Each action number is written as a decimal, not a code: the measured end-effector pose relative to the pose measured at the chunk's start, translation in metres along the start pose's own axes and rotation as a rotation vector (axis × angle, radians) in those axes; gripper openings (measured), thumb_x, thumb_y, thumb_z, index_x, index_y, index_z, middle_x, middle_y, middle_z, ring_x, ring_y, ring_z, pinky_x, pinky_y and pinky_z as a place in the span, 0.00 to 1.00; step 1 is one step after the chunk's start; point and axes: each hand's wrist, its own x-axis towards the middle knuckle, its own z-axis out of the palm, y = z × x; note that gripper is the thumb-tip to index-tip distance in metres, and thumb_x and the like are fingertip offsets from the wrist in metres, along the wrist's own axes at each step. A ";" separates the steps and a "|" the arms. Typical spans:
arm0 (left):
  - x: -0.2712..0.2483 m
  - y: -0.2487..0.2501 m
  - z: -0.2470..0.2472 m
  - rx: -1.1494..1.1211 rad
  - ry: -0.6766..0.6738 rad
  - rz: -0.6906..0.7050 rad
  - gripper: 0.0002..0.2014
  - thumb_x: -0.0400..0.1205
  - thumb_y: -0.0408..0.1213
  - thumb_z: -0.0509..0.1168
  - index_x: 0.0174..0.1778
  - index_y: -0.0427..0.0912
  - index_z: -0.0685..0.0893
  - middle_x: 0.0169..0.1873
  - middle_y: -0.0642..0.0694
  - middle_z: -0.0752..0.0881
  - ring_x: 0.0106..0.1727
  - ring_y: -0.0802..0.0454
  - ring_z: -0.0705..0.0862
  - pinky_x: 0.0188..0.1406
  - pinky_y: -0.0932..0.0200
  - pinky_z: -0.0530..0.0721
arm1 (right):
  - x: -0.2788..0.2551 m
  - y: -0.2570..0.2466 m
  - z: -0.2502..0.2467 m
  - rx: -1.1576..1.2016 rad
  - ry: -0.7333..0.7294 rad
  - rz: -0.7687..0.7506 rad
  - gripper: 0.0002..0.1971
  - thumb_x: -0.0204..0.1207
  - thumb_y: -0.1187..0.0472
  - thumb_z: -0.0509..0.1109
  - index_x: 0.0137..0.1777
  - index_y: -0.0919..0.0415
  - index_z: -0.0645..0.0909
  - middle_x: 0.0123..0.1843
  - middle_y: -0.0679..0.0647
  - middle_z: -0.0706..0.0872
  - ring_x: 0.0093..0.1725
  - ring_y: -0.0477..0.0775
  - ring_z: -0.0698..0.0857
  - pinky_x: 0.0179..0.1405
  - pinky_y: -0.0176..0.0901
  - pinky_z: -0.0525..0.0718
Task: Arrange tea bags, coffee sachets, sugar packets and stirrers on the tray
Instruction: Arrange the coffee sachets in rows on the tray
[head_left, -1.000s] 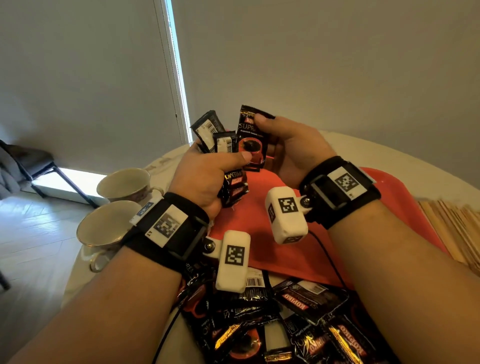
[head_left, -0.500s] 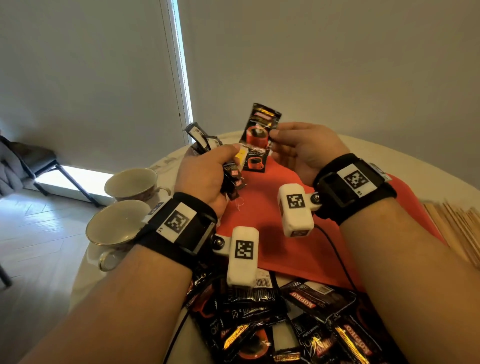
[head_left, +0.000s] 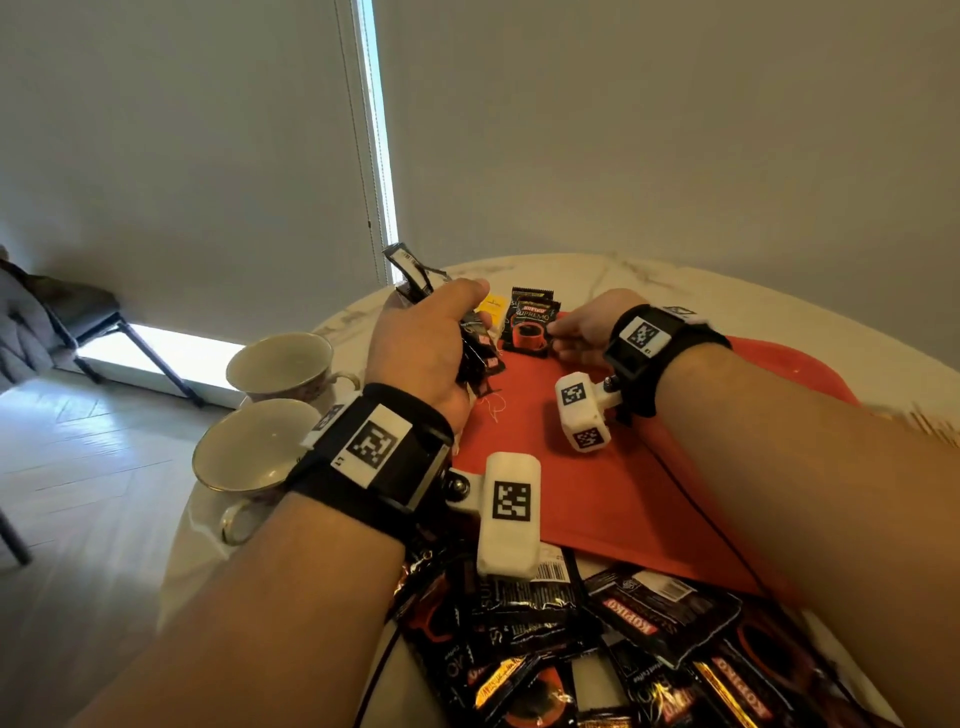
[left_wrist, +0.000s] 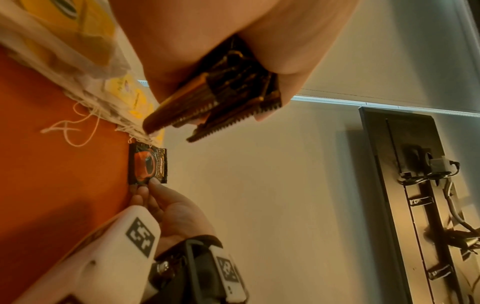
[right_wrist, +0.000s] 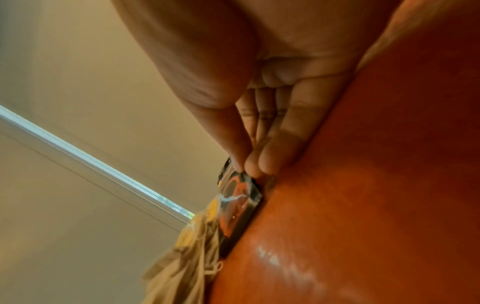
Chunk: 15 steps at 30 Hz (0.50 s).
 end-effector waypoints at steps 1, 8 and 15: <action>0.000 0.000 0.000 0.004 0.000 -0.002 0.21 0.78 0.32 0.79 0.66 0.34 0.84 0.36 0.42 0.88 0.30 0.50 0.87 0.30 0.54 0.86 | 0.001 -0.001 0.001 -0.016 -0.002 -0.001 0.06 0.78 0.72 0.76 0.40 0.69 0.84 0.33 0.59 0.86 0.28 0.51 0.85 0.21 0.37 0.86; -0.001 -0.001 0.001 -0.005 -0.021 -0.054 0.16 0.80 0.35 0.79 0.61 0.37 0.86 0.33 0.45 0.88 0.30 0.51 0.88 0.32 0.54 0.87 | 0.006 0.001 0.004 -0.009 0.002 -0.001 0.07 0.79 0.65 0.78 0.42 0.66 0.85 0.35 0.57 0.87 0.29 0.49 0.84 0.23 0.36 0.86; -0.006 0.004 0.003 -0.169 -0.169 -0.191 0.43 0.66 0.58 0.86 0.72 0.41 0.80 0.52 0.34 0.93 0.48 0.33 0.95 0.53 0.32 0.91 | -0.060 -0.012 -0.012 0.141 -0.301 -0.374 0.09 0.72 0.59 0.83 0.46 0.57 0.85 0.38 0.51 0.86 0.32 0.48 0.79 0.33 0.41 0.78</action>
